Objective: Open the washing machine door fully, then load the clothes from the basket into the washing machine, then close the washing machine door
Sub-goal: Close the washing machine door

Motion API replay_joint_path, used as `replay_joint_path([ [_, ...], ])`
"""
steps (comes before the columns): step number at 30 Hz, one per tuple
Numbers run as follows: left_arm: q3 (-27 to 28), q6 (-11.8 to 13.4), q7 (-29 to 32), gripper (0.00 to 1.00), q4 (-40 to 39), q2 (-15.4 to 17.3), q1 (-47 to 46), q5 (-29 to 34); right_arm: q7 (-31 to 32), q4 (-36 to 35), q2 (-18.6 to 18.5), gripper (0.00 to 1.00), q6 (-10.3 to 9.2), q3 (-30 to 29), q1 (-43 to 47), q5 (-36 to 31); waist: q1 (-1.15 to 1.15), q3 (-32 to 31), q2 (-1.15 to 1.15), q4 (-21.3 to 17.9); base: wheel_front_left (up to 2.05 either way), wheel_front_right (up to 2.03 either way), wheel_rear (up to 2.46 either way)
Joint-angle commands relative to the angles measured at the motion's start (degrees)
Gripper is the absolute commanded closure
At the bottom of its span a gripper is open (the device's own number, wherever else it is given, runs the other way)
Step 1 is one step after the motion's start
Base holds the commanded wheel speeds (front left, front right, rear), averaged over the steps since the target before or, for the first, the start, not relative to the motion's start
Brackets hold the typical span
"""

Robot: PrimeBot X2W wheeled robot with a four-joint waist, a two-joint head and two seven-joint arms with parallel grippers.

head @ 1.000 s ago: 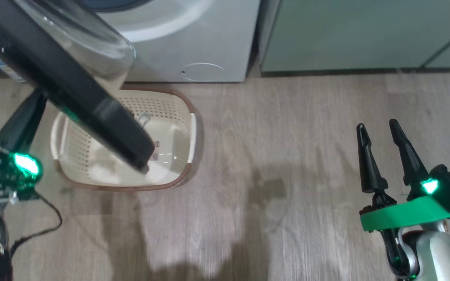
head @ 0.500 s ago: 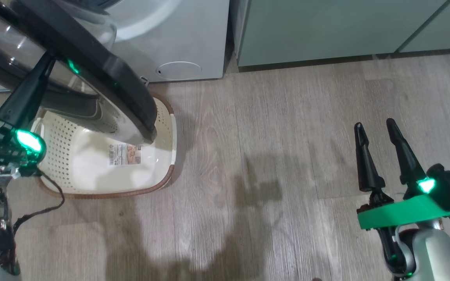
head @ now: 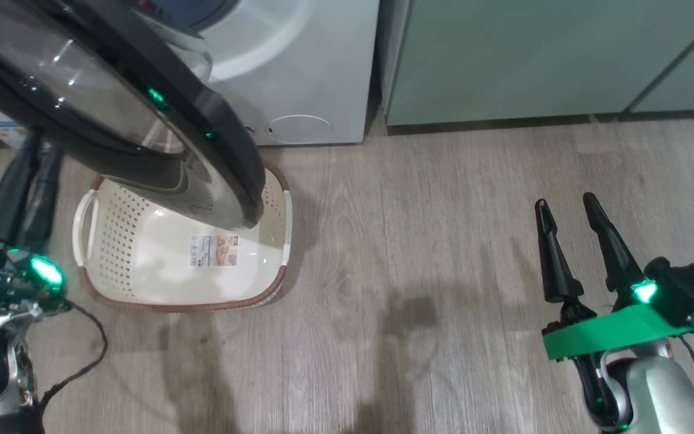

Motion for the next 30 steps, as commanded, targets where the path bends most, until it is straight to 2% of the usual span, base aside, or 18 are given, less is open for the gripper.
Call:
replay_joint_path([
  [1, 2.57, -0.46, -1.02, 0.00, -2.44, 1.16, -0.88, 1.60, -0.55, -1.62, -0.43, 0.00, 0.00, 1.28, -2.09, 0.19, 0.00, -0.52, 0.00, 0.51, 0.00, 0.00, 0.00],
  [3, 2.98, -0.50, -5.18, 0.00, -3.32, 1.28, -0.49, 7.36, -0.51, -1.61, -0.43, 0.00, 0.00, 1.07, -2.24, 0.04, 0.00, -1.03, 0.00, 1.14, 0.00, 0.00, 0.00],
  [6, 1.24, -0.54, -11.55, 0.00, -5.91, 2.37, -0.29, 19.34, -0.26, -1.87, -0.43, 0.00, 0.00, 0.88, -2.70, -0.51, 0.00, -1.75, 0.00, 1.92, 0.00, 0.00, 0.00],
  [11, -4.47, -0.44, -21.39, 0.00, -10.38, 5.97, 1.29, 43.56, 0.60, -2.57, -0.43, 0.00, 0.00, 0.44, -3.11, -1.82, 0.00, -3.06, 0.00, 2.70, 0.00, 0.00, 0.00],
  [16, -9.45, 2.55, -27.28, 0.00, -11.37, 6.39, 4.55, 60.14, 1.34, -2.88, -0.43, 0.00, 0.00, 0.22, -2.41, -2.62, 0.00, -4.38, 0.00, 3.04, 0.00, 0.00, 0.00],
  [23, -13.54, 5.82, -31.69, 0.00, -9.07, 6.05, 9.38, 71.11, 2.13, -2.75, -0.43, 0.00, 0.00, 0.09, -0.11, -3.01, 0.00, -6.14, 0.00, 3.52, 0.00, 0.00, 0.00],
  [30, -15.80, 6.93, -35.73, 0.00, -3.61, 5.47, 12.57, 75.29, 3.10, -2.73, -0.43, 0.00, 0.00, -0.79, 3.08, -3.83, 0.00, -9.09, 0.00, 3.79, 0.00, 0.00, 0.00],
])
